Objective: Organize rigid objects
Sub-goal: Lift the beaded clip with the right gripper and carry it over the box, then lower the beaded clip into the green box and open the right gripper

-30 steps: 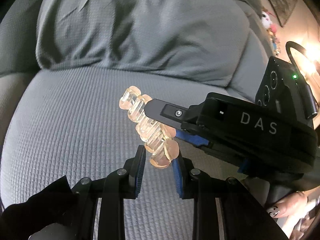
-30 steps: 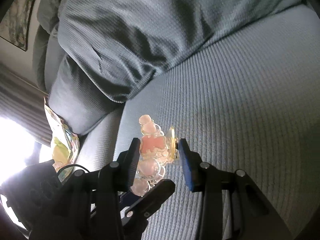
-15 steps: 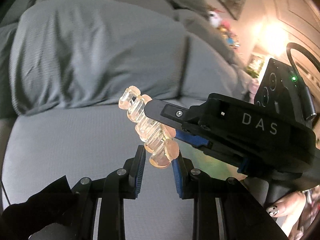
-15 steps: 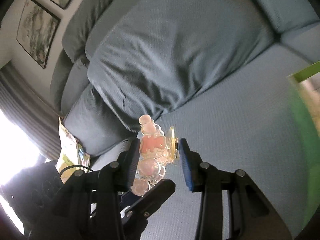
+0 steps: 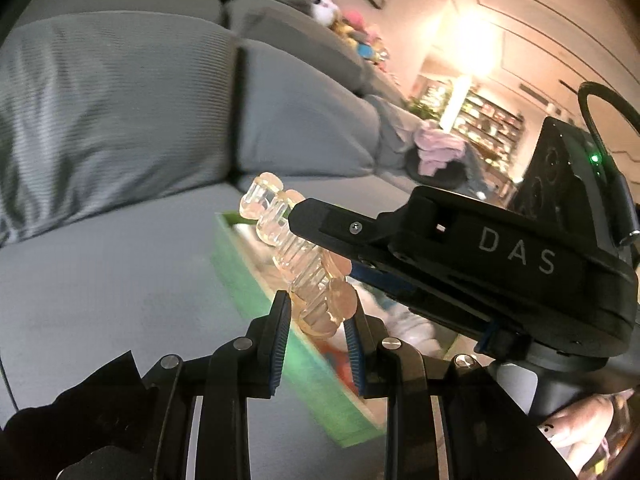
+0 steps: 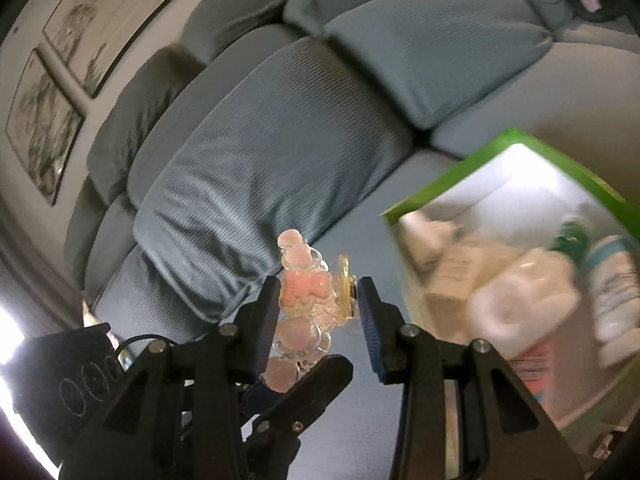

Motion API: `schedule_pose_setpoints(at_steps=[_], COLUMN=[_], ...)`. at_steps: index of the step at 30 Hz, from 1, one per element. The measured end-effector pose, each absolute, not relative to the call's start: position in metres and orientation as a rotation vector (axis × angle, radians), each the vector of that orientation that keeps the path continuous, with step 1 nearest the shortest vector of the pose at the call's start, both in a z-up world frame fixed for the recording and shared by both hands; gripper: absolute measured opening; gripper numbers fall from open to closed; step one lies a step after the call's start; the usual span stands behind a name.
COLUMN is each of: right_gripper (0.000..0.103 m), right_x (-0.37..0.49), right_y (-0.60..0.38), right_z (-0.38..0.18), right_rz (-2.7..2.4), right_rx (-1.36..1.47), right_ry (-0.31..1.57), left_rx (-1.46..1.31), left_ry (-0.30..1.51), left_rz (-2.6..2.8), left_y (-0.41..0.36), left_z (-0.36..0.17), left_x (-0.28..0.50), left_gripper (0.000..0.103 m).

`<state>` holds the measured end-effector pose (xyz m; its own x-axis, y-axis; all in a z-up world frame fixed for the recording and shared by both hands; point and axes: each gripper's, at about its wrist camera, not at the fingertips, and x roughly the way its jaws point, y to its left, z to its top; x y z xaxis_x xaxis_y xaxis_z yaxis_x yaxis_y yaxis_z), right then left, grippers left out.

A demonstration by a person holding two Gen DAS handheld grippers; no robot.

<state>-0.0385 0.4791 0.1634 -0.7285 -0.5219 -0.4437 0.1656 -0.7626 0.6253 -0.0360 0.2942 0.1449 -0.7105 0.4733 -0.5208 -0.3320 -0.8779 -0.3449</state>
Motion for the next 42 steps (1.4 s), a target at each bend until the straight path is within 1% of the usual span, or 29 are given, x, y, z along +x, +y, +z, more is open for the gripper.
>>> schedule_pose_setpoints(at_steps=[3, 16, 20, 23, 26, 30, 31, 32, 33, 34, 35, 36, 37, 38, 39, 41, 42], right_gripper=[0.039, 0.039, 0.039, 0.040, 0.041, 0.041, 0.043, 0.049, 0.060, 0.065, 0.073, 0.076, 0.079, 0.084, 0.088, 0.088, 0.088], right_x=[-0.038, -0.040, -0.043, -0.047, -0.051, -0.051, -0.051, -0.052, -0.052, -0.052, -0.050, -0.049, -0.047, -0.045, -0.043, -0.041, -0.040], right_y=[0.498, 0.552, 0.564, 0.569, 0.576, 0.582, 0.583, 0.583, 0.584, 0.585, 0.586, 0.588, 0.589, 0.591, 0.591, 0.590, 0.589], right_z=[0.164, 0.151, 0.144, 0.137, 0.129, 0.128, 0.128, 0.128, 0.128, 0.128, 0.129, 0.131, 0.134, 0.135, 0.139, 0.144, 0.146], right_rz=[-2.522, -2.648, -2.686, -2.725, -2.781, -2.861, -2.875, -2.885, -2.892, -2.894, -2.899, -2.907, -2.921, -2.935, -2.962, -2.992, -3.002], right_rx=[0.878, 0.950, 1.007, 1.077, 1.153, 1.193, 1.207, 1.221, 1.233, 1.235, 1.221, 1.202, 1.189, 1.177, 1.160, 1.146, 1.141], right_ry=[-0.814, -0.866, -0.867, -0.854, -0.847, -0.838, -0.830, -0.825, -0.828, -0.837, -0.852, -0.861, -0.857, -0.856, -0.852, -0.834, -0.825], left_rx=[-0.863, -0.920, -0.983, -1.046, -1.048, -1.061, -1.070, -1.082, -1.094, -1.107, -1.115, -1.117, -1.113, -1.117, -1.119, -1.106, -1.097], left_ry=[-0.301, -0.376, -0.409, -0.391, -0.341, -0.349, -0.339, -0.320, -0.293, -0.247, -0.222, -0.207, -0.195, -0.185, -0.178, -0.151, -0.143], left_rz=[2.507, 2.337, 2.271, 2.262, 2.286, 2.290, 2.292, 2.293, 2.298, 2.304, 2.315, 2.332, 2.344, 2.357, 2.376, 2.453, 2.481], left_y=[0.312, 0.357, 0.371, 0.380, 0.387, 0.388, 0.388, 0.390, 0.393, 0.395, 0.397, 0.397, 0.396, 0.393, 0.390, 0.384, 0.381], left_z=[0.143, 0.123, 0.111, 0.101, 0.100, 0.101, 0.101, 0.100, 0.101, 0.102, 0.103, 0.104, 0.107, 0.110, 0.112, 0.117, 0.120], left_x=[-0.041, -0.065, -0.073, -0.076, -0.072, -0.070, -0.069, -0.069, -0.069, -0.066, -0.065, -0.064, -0.061, -0.059, -0.058, -0.053, -0.050], left_gripper=[0.027, 0.027, 0.027, 0.027, 0.027, 0.027, 0.027, 0.027, 0.027, 0.027, 0.030, 0.035, 0.037, 0.047, 0.060, 0.073, 0.076])
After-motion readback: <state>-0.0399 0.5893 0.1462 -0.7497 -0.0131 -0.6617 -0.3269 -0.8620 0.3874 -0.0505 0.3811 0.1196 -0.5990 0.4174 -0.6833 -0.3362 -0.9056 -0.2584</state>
